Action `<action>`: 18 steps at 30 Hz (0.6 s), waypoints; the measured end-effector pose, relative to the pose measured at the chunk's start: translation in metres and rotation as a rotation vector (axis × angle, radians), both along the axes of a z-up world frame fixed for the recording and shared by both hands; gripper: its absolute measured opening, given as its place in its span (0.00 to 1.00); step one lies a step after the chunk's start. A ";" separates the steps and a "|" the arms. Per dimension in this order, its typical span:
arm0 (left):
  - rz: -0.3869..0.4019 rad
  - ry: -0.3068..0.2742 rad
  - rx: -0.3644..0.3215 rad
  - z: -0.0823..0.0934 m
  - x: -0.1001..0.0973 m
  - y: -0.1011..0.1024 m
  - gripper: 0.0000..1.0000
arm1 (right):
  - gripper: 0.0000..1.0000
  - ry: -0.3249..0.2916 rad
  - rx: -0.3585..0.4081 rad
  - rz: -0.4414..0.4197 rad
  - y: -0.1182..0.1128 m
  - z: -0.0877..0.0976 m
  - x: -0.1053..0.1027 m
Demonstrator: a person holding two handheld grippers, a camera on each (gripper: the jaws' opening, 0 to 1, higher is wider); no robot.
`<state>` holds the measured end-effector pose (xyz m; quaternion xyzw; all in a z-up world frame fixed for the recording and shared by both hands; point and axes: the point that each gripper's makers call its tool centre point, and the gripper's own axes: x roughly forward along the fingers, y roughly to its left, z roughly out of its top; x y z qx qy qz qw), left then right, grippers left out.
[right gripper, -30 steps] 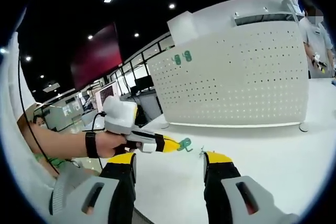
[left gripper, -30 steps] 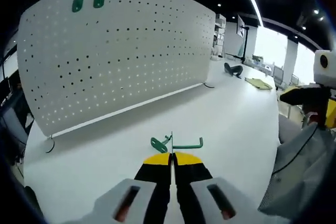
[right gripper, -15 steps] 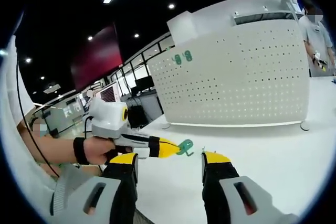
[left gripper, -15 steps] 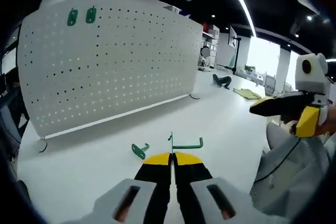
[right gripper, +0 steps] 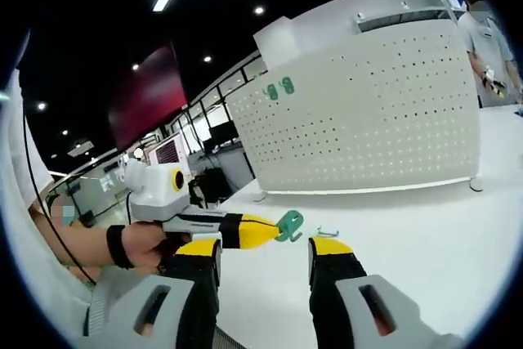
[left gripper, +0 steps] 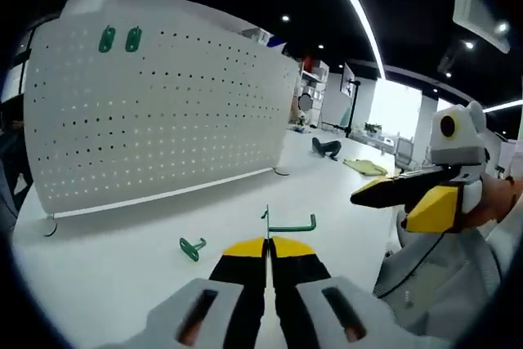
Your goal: Insert the hook assembly into the mounting plate slot until the hook locks in place.
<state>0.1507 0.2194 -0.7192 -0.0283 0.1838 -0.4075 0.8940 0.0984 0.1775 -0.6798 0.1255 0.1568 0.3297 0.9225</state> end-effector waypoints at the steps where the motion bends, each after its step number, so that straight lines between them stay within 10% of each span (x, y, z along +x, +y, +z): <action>1: -0.006 0.000 -0.004 0.001 -0.002 -0.001 0.01 | 0.42 0.004 0.006 -0.002 0.000 0.000 0.000; 18: -0.103 -0.068 -0.101 0.026 -0.029 -0.018 0.02 | 0.27 0.037 0.067 -0.011 -0.001 0.000 0.002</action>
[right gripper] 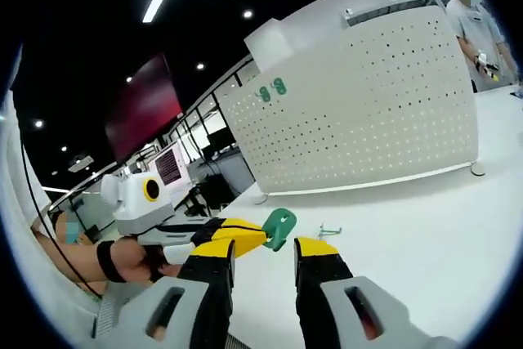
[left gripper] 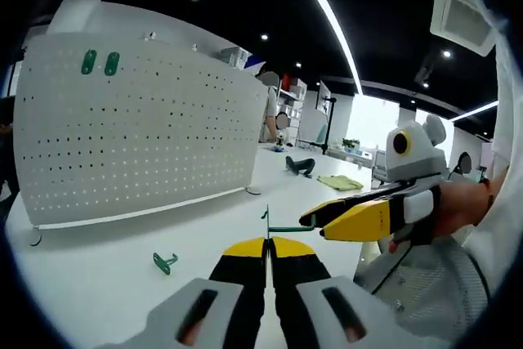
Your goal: Insert the hook assembly into the mounting plate slot until the hook locks in place.
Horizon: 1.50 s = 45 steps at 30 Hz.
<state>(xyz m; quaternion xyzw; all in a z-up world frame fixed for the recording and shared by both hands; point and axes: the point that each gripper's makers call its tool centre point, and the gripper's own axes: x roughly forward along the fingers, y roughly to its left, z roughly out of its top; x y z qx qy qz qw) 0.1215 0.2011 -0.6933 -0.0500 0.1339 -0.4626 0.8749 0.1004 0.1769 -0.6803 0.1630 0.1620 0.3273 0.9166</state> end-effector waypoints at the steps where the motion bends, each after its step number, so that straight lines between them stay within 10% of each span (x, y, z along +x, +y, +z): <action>1: -0.009 0.005 -0.004 0.000 -0.002 -0.002 0.02 | 0.25 0.005 0.003 -0.001 0.000 -0.001 0.000; 19: -0.074 -0.037 -0.055 0.011 -0.018 -0.018 0.02 | 0.03 0.107 0.117 -0.066 -0.008 -0.005 -0.001; 45: -0.034 -0.079 -0.070 0.013 -0.018 -0.018 0.02 | 0.02 0.159 0.169 -0.117 -0.009 -0.003 0.001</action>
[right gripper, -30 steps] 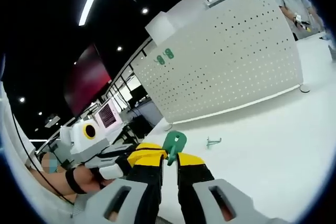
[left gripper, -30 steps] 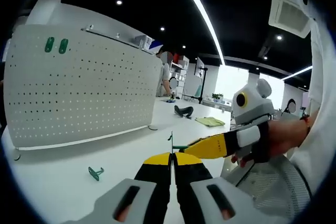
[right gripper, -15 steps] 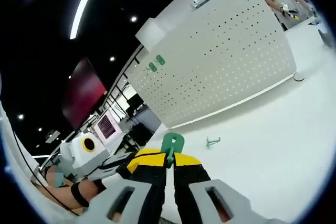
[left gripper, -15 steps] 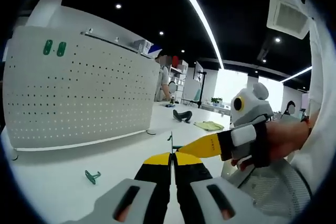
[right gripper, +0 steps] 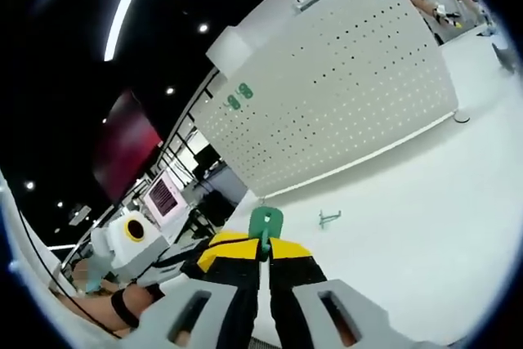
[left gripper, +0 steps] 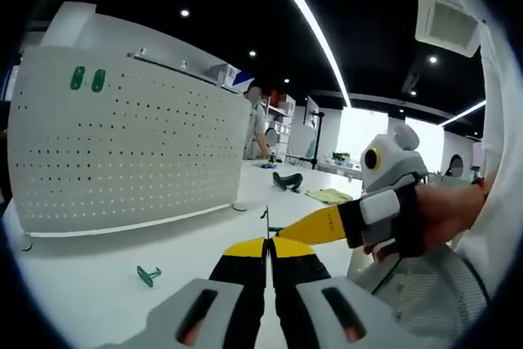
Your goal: Insert the hook assembly into the mounting plate slot until the hook locks in place.
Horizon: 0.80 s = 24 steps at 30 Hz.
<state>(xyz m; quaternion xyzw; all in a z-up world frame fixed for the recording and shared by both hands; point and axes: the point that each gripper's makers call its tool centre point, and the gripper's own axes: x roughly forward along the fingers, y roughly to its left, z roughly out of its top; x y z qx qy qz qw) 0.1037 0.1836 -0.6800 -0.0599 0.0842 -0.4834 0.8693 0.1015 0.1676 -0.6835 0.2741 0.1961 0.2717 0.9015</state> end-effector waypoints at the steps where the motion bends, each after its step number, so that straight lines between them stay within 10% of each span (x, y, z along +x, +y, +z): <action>1: 0.000 0.001 0.001 0.000 0.000 0.000 0.02 | 0.01 0.007 -0.006 -0.003 0.000 0.000 0.000; 24: 0.082 -0.037 -0.017 0.020 0.000 0.026 0.04 | 0.01 -0.038 -0.088 0.106 0.028 0.023 0.003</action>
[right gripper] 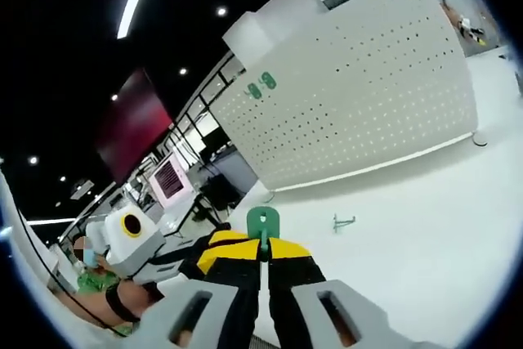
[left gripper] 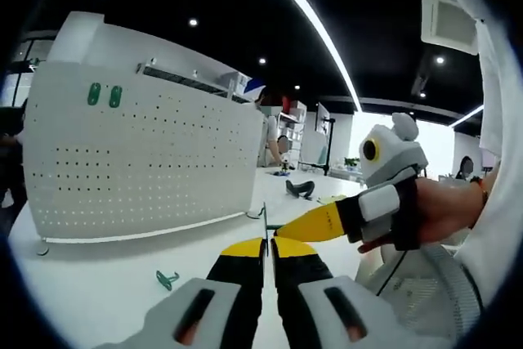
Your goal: Insert the hook assembly into the mounting plate slot until the hook locks in place.
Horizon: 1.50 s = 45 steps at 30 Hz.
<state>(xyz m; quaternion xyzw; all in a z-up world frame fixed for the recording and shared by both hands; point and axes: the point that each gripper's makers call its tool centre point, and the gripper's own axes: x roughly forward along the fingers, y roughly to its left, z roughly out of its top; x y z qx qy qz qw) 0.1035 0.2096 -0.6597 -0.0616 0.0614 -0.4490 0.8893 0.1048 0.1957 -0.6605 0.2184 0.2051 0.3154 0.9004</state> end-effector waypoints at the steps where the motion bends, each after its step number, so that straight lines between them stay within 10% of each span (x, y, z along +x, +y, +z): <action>1: 0.001 0.002 0.000 0.000 0.000 0.001 0.04 | 0.01 0.000 -0.005 0.007 0.001 0.000 0.000; 30: 0.103 -0.046 0.026 0.013 -0.010 0.050 0.20 | 0.01 -0.105 -0.113 -0.030 0.028 0.017 0.005; 45: 0.105 -0.037 0.071 0.011 -0.025 0.076 0.44 | 0.01 -0.176 -0.154 -0.110 0.026 0.033 0.021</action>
